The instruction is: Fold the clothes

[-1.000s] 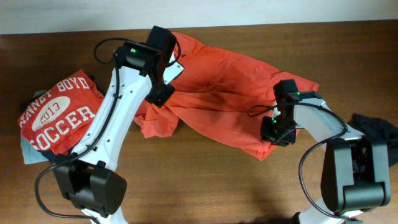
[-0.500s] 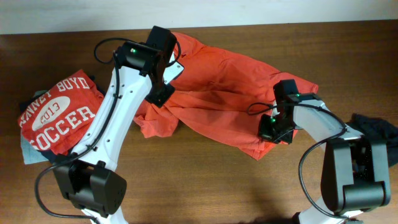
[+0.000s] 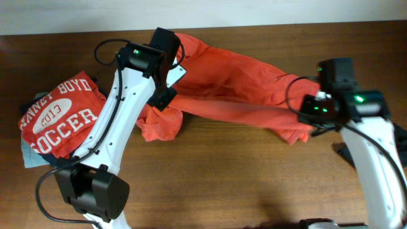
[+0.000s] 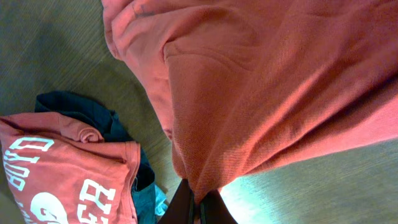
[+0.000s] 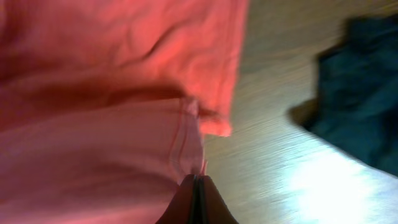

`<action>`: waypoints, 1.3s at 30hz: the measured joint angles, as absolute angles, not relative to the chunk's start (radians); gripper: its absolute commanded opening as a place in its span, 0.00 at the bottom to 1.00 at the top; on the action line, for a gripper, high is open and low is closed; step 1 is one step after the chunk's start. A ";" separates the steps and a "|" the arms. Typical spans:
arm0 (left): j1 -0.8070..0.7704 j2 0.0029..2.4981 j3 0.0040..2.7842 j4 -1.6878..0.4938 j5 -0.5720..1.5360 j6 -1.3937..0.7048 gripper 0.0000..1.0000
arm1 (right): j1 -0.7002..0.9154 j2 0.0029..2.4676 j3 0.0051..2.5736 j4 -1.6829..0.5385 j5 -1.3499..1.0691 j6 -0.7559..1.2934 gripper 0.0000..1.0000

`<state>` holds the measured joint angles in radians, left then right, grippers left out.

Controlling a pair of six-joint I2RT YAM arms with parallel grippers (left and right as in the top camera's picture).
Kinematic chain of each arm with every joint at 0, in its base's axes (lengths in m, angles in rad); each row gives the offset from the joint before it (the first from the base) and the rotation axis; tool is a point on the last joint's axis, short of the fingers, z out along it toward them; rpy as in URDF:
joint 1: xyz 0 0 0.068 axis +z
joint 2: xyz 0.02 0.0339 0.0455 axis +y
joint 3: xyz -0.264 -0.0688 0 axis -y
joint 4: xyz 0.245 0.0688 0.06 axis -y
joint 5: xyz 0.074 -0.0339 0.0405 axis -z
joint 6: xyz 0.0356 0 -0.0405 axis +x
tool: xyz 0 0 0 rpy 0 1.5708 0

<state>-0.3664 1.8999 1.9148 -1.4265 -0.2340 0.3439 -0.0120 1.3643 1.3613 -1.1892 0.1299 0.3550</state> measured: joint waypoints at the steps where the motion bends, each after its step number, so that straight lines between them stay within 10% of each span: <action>1: -0.366 1.900 1.915 -1.427 -0.235 0.344 0.00 | -0.015 1.358 1.364 -1.194 0.136 0.355 0.04; 39: -0.373 1.593 1.966 -1.500 -0.233 0.333 0.21 | -0.051 1.155 1.560 -1.229 0.214 0.288 0.04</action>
